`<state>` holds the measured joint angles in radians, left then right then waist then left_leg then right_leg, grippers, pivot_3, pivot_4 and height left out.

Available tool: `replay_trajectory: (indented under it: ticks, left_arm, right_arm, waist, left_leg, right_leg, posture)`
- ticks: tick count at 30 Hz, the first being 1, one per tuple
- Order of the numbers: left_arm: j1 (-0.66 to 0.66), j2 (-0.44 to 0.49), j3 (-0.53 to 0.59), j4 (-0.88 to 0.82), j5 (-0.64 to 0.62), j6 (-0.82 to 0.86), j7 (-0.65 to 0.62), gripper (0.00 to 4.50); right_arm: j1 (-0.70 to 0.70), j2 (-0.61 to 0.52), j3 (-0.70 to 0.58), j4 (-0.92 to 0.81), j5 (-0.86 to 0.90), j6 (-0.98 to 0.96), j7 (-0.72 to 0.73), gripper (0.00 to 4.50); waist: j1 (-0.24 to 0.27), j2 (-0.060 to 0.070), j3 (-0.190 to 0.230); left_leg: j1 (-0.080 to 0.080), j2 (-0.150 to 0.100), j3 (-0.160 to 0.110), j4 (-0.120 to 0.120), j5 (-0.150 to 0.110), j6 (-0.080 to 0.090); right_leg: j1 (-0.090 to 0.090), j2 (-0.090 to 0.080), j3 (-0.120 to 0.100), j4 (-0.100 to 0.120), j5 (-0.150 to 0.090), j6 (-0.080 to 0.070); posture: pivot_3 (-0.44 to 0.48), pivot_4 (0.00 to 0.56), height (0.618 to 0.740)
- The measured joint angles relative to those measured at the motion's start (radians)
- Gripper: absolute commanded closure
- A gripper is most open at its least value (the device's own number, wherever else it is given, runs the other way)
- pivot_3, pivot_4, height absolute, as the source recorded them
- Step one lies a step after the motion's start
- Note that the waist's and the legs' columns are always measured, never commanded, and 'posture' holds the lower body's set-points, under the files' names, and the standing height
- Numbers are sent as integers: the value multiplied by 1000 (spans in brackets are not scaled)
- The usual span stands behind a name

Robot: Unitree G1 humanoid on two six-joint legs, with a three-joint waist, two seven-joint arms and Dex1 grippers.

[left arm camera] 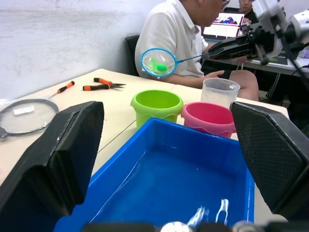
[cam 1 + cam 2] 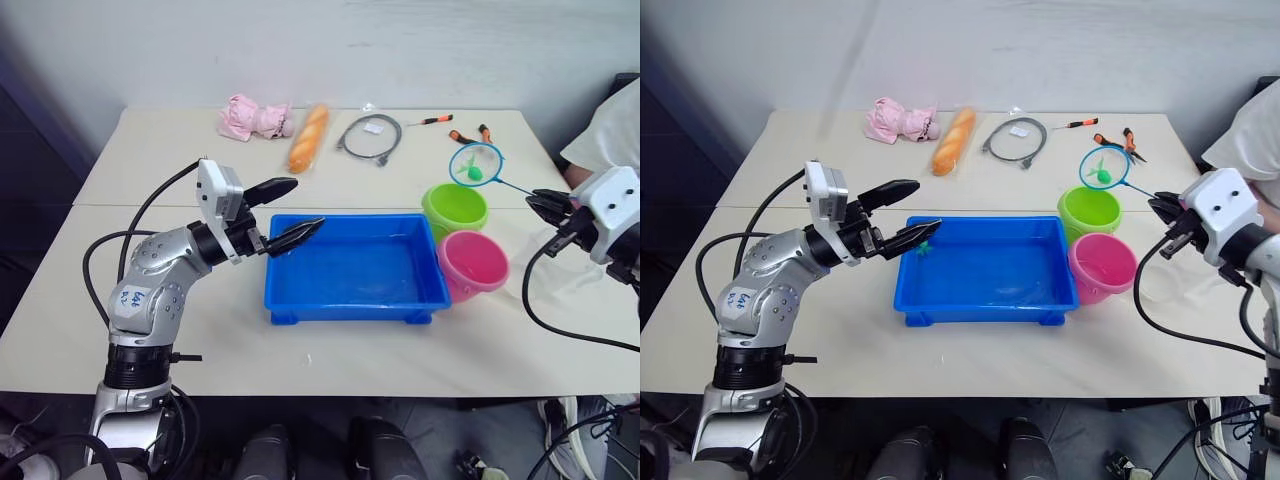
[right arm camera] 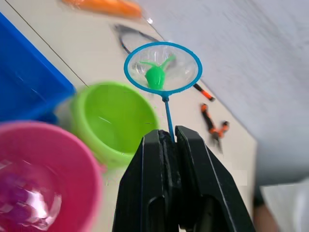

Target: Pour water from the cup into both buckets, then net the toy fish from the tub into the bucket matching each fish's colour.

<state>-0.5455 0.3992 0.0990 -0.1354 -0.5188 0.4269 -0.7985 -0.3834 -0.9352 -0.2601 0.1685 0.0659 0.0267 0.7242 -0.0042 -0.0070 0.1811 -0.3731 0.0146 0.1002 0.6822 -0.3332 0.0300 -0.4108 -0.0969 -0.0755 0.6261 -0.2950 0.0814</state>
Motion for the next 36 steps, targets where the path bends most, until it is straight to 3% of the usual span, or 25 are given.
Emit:
replay_trajectory:
  ticks: [7,13,28,33,35,36]
  left_arm:
    - [0,-6,-2,4,3,-25,6,34]
    - [1,-10,-11,4,8,-28,13,34]
    - [-10,-11,-31,35,8,-28,-1,34]
    - [-30,7,-33,36,8,-33,-12,34]
    - [-9,47,-27,36,9,-33,-27,34]
    - [18,83,-18,35,10,-33,-43,34]
  right_arm:
    - [-65,-49,151,227,-287,-348,-191,4500]
    - [-81,-83,245,308,-493,-524,-378,4500]
    - [-35,-159,354,392,-807,-690,-791,4500]
    - [-26,-146,328,383,-686,-722,-767,4500]
    - [-30,-112,288,340,-495,-698,-649,4500]
    - [-30,-86,281,270,-325,-654,-518,4500]
  waist:
    - [0,0,0]
    - [2,0,0]
    - [0,0,0]
    - [0,0,0]
    - [-10,0,0]
    - [-21,0,0]
  left_leg:
    - [1,0,1,0,1,-2]
    - [1,1,1,0,1,-2]
    - [2,1,2,0,3,-4]
    - [2,2,2,0,3,-4]
    - [3,3,2,0,3,-5]
    - [4,4,1,-1,4,-6]
  right_leg:
    - [0,0,1,0,0,0]
    - [0,0,1,0,0,0]
    - [0,2,2,1,0,0]
    - [0,2,3,1,0,0]
    - [1,4,3,1,0,0]
    - [1,5,3,1,0,0]
  posture:
    - [0,150,738]
    - [0,150,738]
    - [0,150,738]
    - [0,150,738]
    - [0,150,738]
    - [0,150,738]
